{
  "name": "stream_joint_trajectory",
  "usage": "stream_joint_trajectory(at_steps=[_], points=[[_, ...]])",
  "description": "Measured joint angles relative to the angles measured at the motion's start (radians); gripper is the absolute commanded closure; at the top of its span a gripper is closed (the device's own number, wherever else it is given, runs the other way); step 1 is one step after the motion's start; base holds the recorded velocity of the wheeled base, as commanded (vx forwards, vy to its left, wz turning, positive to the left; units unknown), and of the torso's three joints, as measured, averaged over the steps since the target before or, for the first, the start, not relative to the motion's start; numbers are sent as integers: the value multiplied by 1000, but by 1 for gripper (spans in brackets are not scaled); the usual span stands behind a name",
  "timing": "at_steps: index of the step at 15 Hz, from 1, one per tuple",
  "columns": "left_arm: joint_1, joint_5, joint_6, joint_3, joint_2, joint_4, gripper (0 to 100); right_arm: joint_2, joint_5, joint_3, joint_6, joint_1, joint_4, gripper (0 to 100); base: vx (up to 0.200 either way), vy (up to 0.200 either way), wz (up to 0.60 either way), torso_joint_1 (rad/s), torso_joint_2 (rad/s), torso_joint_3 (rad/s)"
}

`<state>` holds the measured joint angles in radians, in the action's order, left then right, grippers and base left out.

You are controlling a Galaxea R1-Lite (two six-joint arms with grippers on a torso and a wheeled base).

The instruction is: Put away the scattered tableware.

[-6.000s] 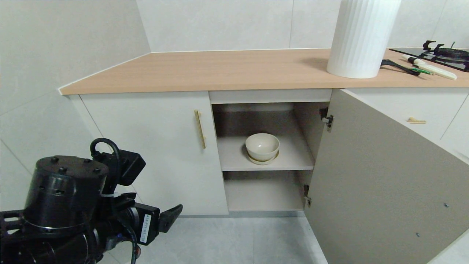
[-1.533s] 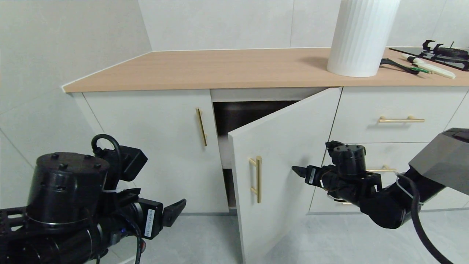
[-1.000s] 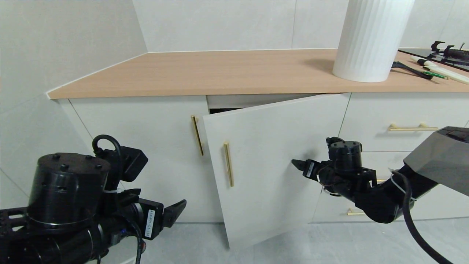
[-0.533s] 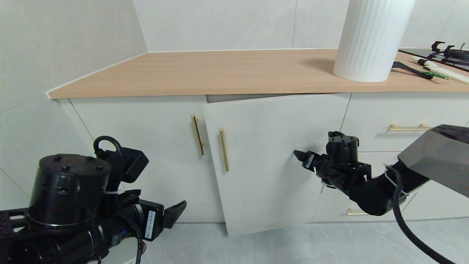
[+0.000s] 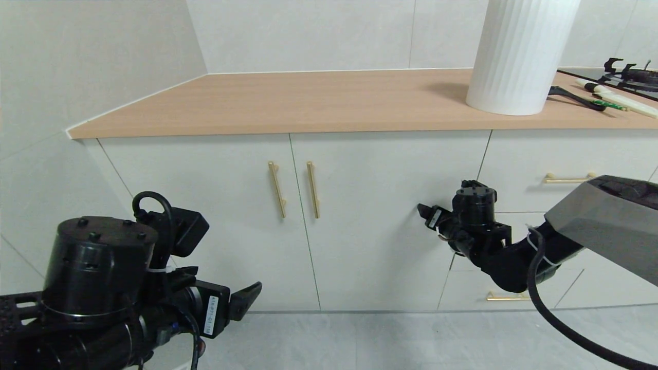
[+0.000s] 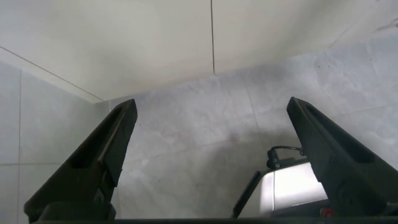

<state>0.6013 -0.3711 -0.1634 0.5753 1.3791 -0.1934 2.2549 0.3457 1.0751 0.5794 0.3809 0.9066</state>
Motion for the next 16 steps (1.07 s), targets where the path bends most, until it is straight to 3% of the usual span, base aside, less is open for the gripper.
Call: stream_joint_trajectory(at_steps=[5, 9, 10, 16], points=[[0, 0, 0, -1, 1, 1, 0, -15, -27, -32, 1, -1, 1, 0, 0, 0, 0, 0, 0, 0], [0, 0, 0, -1, 1, 1, 0, -179, -379, -261, -27, 16, -22, 0, 0, 0, 0, 0, 0, 0], [0, 0, 0, 0, 0, 0, 0, -223, -424, -304, -51, 16, -29, 0, 0, 0, 0, 0, 0, 0], [-4, 3, 1, 5, -96, -65, 0, -484, -289, -440, -200, 12, -34, 0, 0, 0, 0, 0, 0, 0]])
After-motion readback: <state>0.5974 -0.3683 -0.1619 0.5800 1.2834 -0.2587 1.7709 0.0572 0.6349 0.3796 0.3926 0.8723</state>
